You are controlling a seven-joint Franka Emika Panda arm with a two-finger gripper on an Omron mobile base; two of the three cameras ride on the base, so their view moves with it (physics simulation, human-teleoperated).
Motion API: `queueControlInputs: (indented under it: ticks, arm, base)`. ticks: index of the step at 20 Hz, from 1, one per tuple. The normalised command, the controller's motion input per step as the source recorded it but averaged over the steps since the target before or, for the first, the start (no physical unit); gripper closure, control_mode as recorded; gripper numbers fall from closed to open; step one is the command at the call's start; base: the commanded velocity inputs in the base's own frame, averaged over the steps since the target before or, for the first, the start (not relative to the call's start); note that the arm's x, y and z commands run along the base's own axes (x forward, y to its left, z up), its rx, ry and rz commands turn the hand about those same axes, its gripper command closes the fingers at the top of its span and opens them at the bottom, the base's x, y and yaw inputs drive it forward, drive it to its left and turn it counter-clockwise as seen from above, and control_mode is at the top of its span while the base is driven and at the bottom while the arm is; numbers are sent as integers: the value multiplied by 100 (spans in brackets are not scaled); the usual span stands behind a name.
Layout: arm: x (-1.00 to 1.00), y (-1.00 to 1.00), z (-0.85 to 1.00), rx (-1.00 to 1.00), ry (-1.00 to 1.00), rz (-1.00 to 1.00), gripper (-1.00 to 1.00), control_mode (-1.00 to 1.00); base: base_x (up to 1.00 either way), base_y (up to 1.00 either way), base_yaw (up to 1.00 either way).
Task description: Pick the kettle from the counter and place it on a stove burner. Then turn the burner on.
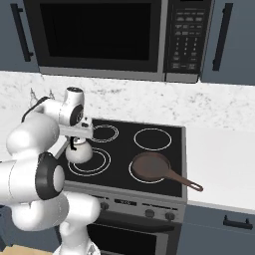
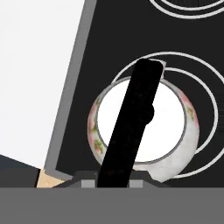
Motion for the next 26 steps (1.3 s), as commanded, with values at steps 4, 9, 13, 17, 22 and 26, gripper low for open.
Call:
queueControlInputs:
  ticks: [4,9,13,17,22,26]
  arm:
    - [19,-28,-4,0,9,0,100,-100]
    - [0,-10,-35,0,9,0,100,-100]
    - [3,-12,-45,0,0,0,100,-100]
    - [2,-12,-29,0,-2,0,100,-100]
    - [-23,-19,6,0,-14,1,100,-100]
    - [-16,-11,3,0,-19,7,100,-100]
  base:
    - [0,0,0]
    - [0,0,0]
    - [0,0,0]
    - [0,0,0]
    - [0,0,0]
    - [0,0,0]
